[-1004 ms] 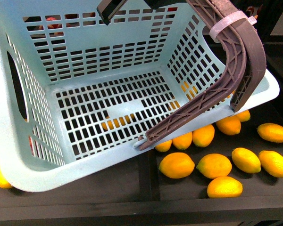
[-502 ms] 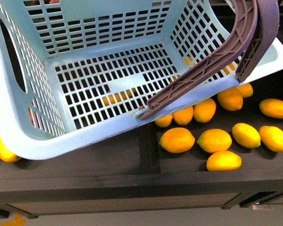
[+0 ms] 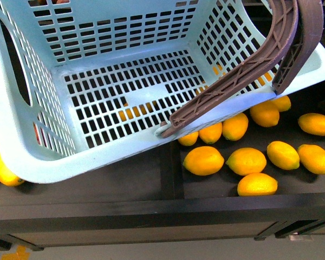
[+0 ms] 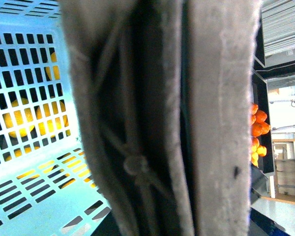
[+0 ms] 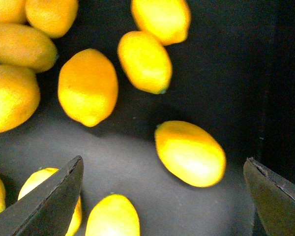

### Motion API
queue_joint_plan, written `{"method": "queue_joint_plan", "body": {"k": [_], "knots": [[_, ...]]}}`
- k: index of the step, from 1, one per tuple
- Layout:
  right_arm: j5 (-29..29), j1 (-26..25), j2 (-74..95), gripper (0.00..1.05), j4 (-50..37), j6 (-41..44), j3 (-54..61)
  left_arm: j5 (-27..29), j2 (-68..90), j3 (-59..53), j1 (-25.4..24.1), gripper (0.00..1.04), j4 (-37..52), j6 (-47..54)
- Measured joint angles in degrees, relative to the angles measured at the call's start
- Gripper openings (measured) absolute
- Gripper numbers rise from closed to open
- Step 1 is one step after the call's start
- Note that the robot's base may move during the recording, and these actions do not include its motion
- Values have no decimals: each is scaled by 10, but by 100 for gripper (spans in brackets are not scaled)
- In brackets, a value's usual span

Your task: Pick lemon and mango into basket

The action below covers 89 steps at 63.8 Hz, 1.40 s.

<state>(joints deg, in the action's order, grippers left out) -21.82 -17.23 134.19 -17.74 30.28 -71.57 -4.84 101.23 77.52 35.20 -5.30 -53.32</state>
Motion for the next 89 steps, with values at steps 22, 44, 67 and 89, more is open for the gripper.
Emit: {"method": "queue_joint_plan", "body": {"k": [22,44,67,89], "knots": [[-50,48,120,96,69,106,-112,-3,0,0,0,15,0,0],[-58,85,182,96,91,108,-212,-1,0,0,0,15,0,0],[-40,106,248,96,124,92,-313,-1,0,0,0,15,0,0],[-11,120,296,96,146,77,-398,-1,0,0,0,15,0,0]]}}
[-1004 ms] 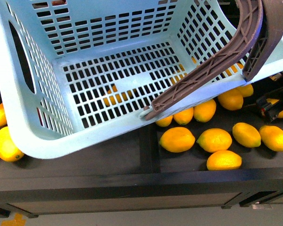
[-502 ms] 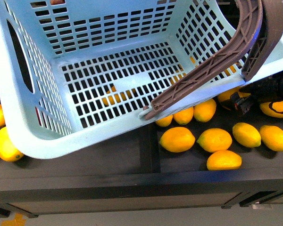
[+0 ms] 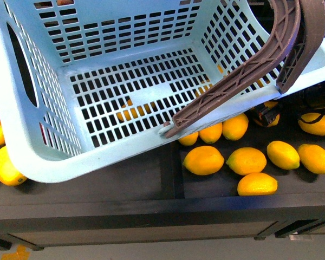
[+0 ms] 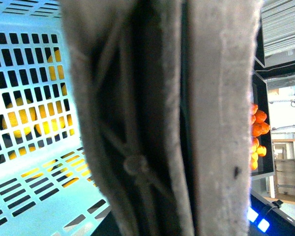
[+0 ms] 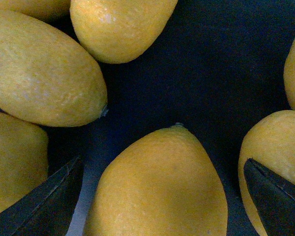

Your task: Pick lemon and mango into basket

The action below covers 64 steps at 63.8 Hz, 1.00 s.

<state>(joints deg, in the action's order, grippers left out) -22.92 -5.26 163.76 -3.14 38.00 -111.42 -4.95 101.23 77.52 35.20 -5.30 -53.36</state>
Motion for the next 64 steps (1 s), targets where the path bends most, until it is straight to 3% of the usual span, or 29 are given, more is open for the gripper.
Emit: {"method": "queue_joint_plan", "body": {"k": [11,22,27,42,64], "knots": [[16,5,24,95,19,-23,-34,0,0,0,0,15,0,0],[24,4,27,69,8,-44,-35,0,0,0,0,15,0,0],[23,0,26,63,-5,-60,-30,0,0,0,0,15,0,0],[-2,-44,-41,62,-77,-141,58,0,0,0,0,15,0,0],[-77,-122,-306,62,-234,-233,265,0,0,0,0,15,0,0]]}}
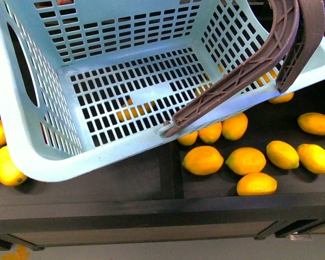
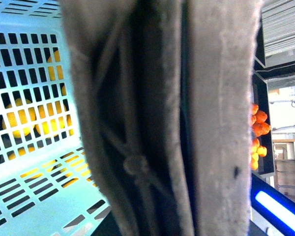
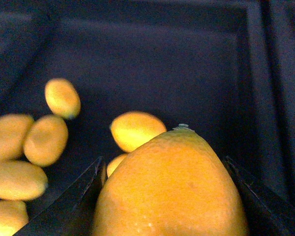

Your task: Pick lemon and mango into basket

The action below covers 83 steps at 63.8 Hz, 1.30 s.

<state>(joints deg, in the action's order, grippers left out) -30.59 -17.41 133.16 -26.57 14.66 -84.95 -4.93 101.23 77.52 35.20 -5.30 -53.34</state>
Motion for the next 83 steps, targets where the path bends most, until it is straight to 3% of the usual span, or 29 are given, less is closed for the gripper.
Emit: {"method": "queue_joint_plan", "body": {"k": [10,20,32,50,68,83], "knots": [[-22,7,-143,62,-62,-41,125,-2,0,0,0,15,0,0],[-14,44,-247,62,-102,-98,212,1,0,0,0,15,0,0],[48,128,-330,62,-132,-157,277,0,0,0,0,15,0,0],[145,254,-336,62,-102,-166,282,0,0,0,0,15,0,0],[211,311,-308,62,-85,-160,275,0,0,0,0,15,0,0],[258,315,-277,96,-67,-154,261,0,0,0,0,15,0,0]]}}
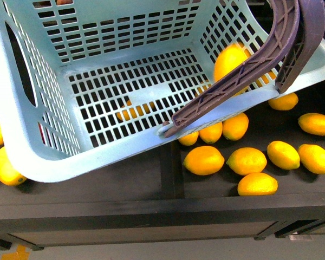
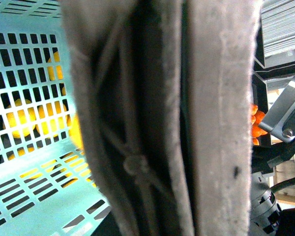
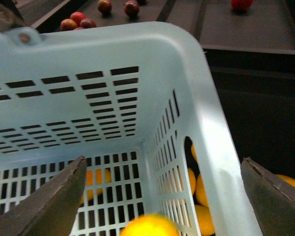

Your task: Pick lemon and mango into basket

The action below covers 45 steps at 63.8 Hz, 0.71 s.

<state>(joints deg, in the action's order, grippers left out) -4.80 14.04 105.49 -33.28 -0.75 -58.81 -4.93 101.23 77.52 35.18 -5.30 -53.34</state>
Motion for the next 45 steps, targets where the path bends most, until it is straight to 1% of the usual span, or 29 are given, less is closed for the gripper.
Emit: {"method": "queue_joint_plan", "body": {"k": [2,10,16,25,26,27,29,33,34,45], "knots": [[7,-2,2,97,0,-5,-2,0,0,0,0,15,0,0],[38,-13,1,96,-12,-18,-4,0,0,-3,0,15,0,1],[81,-28,-11,96,-35,-24,6,1,0,-3,0,15,0,1],[107,-47,-50,95,-60,-32,41,2,0,-4,-1,15,0,1],[113,-49,-52,94,-69,-29,45,2,0,-4,-1,15,0,1],[125,-50,-59,91,-90,-24,54,2,0,-4,-1,15,0,1],[131,-53,-68,85,-122,-17,71,2,0,-4,-1,15,0,1],[129,-57,-89,77,-160,-10,108,1,0,-4,0,15,0,3],[128,-59,-98,73,-170,-9,124,0,0,-4,0,15,0,3],[112,-73,-165,46,-212,1,241,-2,0,-5,0,15,0,0]]}}
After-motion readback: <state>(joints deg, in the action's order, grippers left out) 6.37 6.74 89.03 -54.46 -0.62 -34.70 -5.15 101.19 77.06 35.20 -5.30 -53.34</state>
